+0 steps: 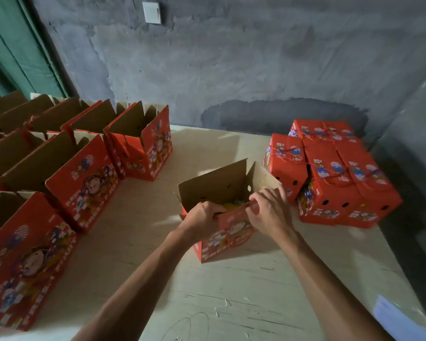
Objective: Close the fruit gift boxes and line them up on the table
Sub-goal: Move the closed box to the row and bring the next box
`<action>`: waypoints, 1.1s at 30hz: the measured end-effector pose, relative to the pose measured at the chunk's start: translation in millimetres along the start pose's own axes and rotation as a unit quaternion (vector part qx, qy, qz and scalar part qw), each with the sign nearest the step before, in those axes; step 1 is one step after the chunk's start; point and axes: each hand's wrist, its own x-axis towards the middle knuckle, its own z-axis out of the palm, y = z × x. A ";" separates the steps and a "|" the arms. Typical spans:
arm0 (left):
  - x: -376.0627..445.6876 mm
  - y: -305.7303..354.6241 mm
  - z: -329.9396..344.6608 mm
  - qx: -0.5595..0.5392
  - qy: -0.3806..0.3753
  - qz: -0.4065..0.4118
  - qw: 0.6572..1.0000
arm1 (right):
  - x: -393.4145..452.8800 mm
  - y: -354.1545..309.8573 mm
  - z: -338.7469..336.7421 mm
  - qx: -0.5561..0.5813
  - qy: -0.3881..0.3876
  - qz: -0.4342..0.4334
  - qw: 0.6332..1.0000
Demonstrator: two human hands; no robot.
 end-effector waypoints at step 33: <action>-10.8 84.7 70.8 0.056 -0.028 0.103 0.993 | -114.3 39.2 -31.2 0.033 0.027 0.074 0.996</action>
